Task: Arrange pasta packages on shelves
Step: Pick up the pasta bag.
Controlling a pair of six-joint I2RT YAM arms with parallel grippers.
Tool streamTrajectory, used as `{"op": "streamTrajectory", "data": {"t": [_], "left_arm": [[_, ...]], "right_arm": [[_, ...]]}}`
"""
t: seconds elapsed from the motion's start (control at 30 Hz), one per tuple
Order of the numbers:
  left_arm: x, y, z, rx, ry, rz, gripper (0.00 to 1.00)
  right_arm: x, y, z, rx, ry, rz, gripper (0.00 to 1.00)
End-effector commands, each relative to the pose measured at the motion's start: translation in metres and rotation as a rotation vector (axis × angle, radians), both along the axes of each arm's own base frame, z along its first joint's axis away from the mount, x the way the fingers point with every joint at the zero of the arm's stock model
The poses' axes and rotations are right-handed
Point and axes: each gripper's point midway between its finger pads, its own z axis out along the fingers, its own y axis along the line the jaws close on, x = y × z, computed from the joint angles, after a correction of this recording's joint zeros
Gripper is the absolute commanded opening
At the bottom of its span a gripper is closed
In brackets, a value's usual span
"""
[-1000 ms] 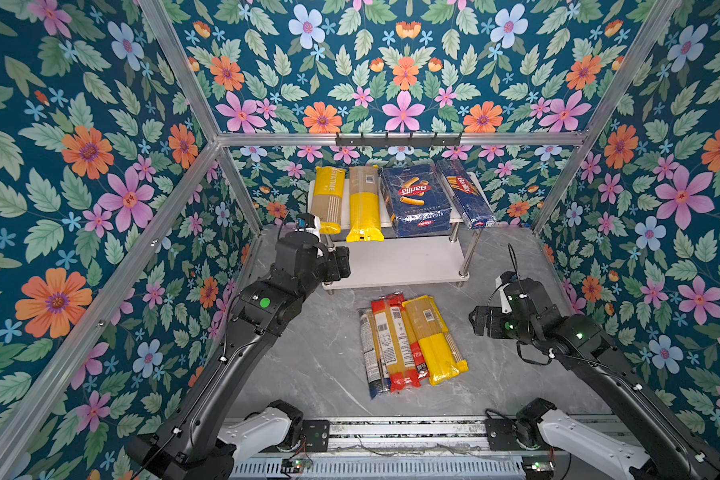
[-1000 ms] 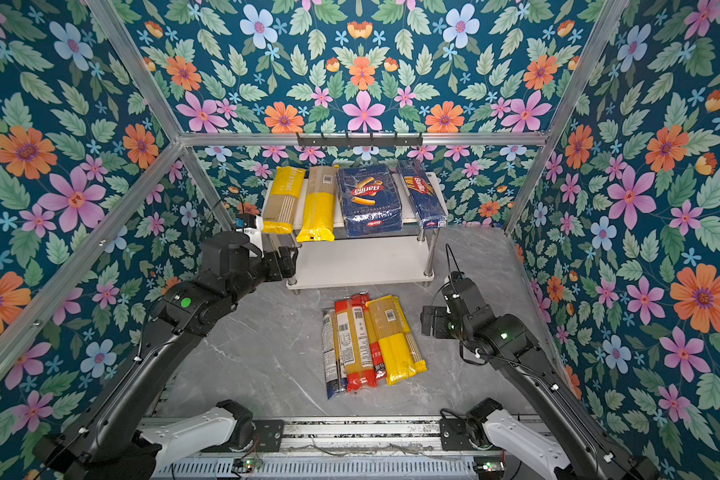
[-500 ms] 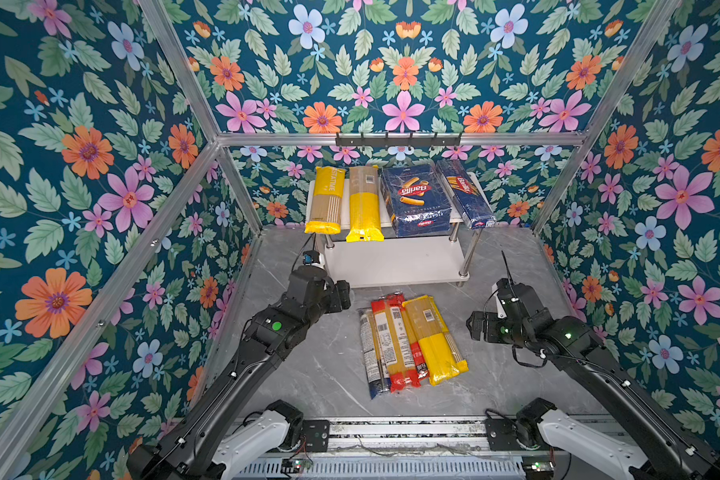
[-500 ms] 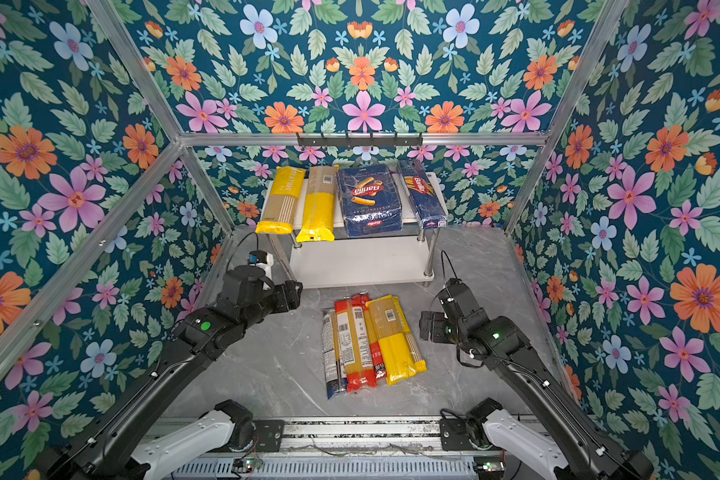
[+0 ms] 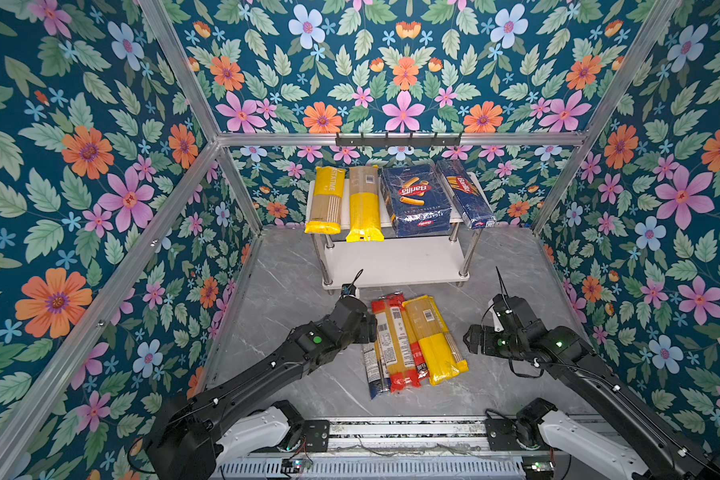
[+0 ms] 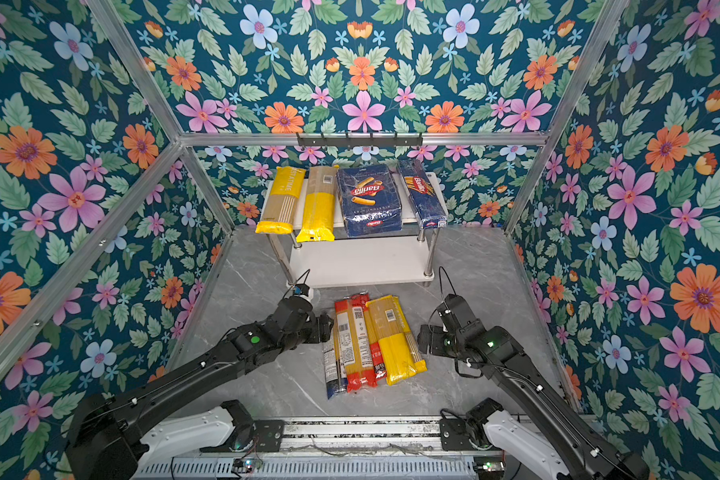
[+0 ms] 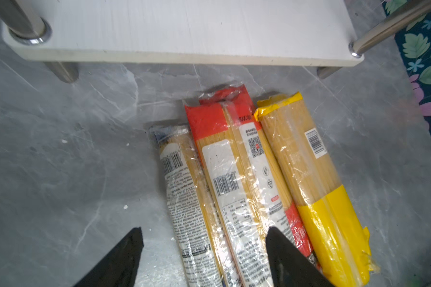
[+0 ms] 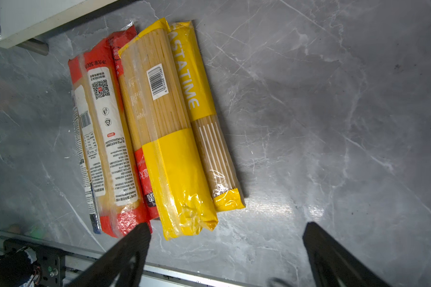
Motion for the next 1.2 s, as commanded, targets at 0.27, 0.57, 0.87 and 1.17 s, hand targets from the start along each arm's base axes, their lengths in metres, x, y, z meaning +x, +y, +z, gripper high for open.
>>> {"op": "streamTrajectory", "data": {"t": [0.27, 0.57, 0.87, 1.17], "left_arm": [[0.006, -0.026, -0.020, 0.031, -0.057, -0.037, 0.79], [0.013, -0.029, -0.016, 0.069, -0.121, -0.072, 0.81], [0.019, -0.027, -0.004, 0.081, -0.174, -0.061, 0.82], [0.025, -0.017, 0.000, 0.079, -0.216, 0.003, 0.88]], "right_arm": [[-0.005, -0.001, -0.002, -0.007, 0.045, -0.005, 0.99], [-0.003, -0.005, -0.009, -0.026, 0.068, -0.053, 0.99], [0.006, 0.001, -0.006, -0.007, 0.045, -0.053, 0.98], [0.010, 0.013, -0.032, 0.016, 0.081, -0.024, 0.97]]}}
